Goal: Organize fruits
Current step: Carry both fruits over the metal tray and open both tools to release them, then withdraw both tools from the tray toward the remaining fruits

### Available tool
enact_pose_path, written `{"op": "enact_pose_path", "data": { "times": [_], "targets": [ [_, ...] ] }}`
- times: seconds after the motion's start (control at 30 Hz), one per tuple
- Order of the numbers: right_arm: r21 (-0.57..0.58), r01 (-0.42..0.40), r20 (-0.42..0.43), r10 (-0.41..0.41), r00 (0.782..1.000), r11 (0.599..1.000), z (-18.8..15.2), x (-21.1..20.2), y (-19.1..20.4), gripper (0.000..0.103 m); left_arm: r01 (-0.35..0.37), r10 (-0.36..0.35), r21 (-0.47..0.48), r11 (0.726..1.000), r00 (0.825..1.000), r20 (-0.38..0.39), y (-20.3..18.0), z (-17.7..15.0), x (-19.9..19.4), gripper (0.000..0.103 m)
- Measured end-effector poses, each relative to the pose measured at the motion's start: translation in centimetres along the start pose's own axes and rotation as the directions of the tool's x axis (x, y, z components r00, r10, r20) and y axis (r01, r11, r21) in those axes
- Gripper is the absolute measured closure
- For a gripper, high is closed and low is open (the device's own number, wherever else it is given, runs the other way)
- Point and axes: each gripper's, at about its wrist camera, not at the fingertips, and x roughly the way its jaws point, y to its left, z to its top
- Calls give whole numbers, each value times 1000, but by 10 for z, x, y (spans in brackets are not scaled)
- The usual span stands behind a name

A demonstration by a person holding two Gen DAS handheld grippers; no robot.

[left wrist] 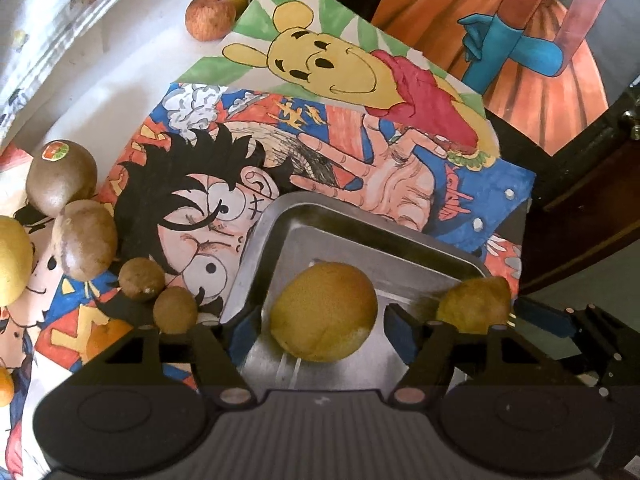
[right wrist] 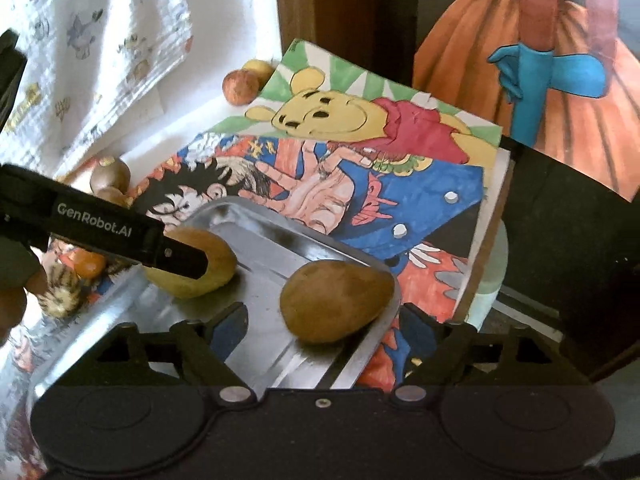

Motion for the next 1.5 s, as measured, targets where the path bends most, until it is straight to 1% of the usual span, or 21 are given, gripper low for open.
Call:
{"op": "enact_pose_path", "data": {
  "times": [0.03, 0.07, 0.17, 0.23, 0.33, 0.5, 0.6, 0.7, 0.93, 1.13, 1.3, 1.5],
  "targets": [
    [10, 8, 3, -8, 1000, 1000, -2, -5, 3, 16, 0, 0, 3, 1000, 1000, 9, 0, -2, -4, 22],
    [23, 17, 8, -17, 1000, 1000, -4, -13, 7, 15, -1, 1, 4, 1000, 1000, 22, 1, -4, -9, 20],
    [58, 42, 24, -44, 999, 997, -11, -33, 19, 11, 13, -13, 5, 1000, 999, 46, 5, -13, -25, 16],
    [78, 60, 32, -63, 997, 995, -17, -46, 29, 9, 22, -23, 6, 1000, 998, 61, 9, -19, -36, 11],
    [113, 90, 39, -95, 995, 990, -26, -64, 44, 7, 23, -25, 25, 999, 995, 95, 16, -32, -55, 6],
    [195, 122, 80, -140, 987, 973, -45, -97, 71, 2, 5, -17, 78, 997, 988, 153, 33, -57, -86, 4],
    [245, 137, 100, -165, 981, 960, -58, -115, 89, 1, -9, -11, 103, 995, 981, 195, 45, -76, -105, 2],
    [277, 152, 109, -188, 976, 949, -73, -129, 108, 1, -13, -18, 139, 990, 976, 216, 57, -94, -121, 2],
    [315, 166, 97, -205, 974, 934, -108, -154, 148, 1, -30, -27, 238, 971, 972, 232, 82, -135, -155, 1],
    [333, 163, 64, -195, 979, 929, -128, -162, 171, 1, -41, -23, 285, 958, 976, 217, 106, -169, -173, 1],
    [339, 156, 35, -178, 983, 928, -138, -163, 183, 1, -50, -7, 288, 956, 981, 193, 126, -190, -183, 1],
    [347, 137, -4, -144, 990, 928, -146, -155, 194, 1, -67, 21, 260, 963, 984, 176, 144, -197, -187, 1]
  ]
}}
